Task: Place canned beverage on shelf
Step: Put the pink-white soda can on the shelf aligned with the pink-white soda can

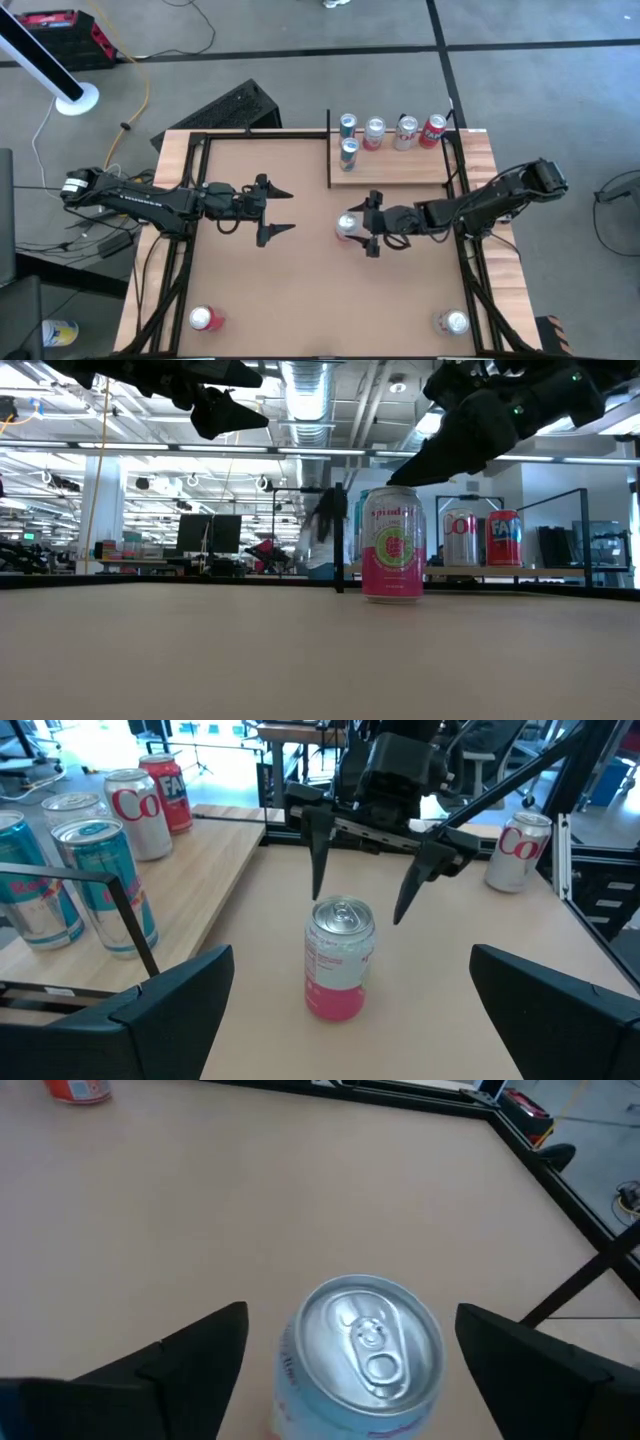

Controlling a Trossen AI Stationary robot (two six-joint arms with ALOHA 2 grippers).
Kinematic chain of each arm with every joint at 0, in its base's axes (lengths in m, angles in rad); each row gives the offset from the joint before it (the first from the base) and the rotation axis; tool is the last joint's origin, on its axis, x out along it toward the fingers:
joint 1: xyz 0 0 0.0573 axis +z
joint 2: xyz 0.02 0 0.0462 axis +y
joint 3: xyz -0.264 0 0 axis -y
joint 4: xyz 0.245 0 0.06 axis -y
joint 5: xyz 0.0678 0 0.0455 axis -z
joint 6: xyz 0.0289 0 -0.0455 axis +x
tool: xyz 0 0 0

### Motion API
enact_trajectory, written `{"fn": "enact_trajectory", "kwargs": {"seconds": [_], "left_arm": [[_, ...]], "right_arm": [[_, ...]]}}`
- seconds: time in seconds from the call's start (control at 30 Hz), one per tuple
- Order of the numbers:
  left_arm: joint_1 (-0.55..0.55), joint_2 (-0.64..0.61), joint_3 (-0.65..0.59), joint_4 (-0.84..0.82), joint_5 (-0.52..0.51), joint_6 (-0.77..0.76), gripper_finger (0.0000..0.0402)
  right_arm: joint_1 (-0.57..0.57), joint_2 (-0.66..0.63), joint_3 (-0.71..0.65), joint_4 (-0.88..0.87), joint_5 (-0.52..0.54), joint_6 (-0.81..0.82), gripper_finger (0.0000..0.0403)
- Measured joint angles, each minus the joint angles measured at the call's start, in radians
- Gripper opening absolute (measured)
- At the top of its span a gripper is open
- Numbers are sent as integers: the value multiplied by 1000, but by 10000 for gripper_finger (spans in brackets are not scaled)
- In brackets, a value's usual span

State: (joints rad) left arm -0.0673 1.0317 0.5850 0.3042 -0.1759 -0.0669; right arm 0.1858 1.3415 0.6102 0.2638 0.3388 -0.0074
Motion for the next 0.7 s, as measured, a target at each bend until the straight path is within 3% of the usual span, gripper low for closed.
{"fn": "enact_trajectory", "kwargs": {"seconds": [0.7], "left_arm": [[0, 0, 0, 0, 1, 0, 391]], "right_arm": [[-60, 101, 0, 17, -62, 26, 385]]}}
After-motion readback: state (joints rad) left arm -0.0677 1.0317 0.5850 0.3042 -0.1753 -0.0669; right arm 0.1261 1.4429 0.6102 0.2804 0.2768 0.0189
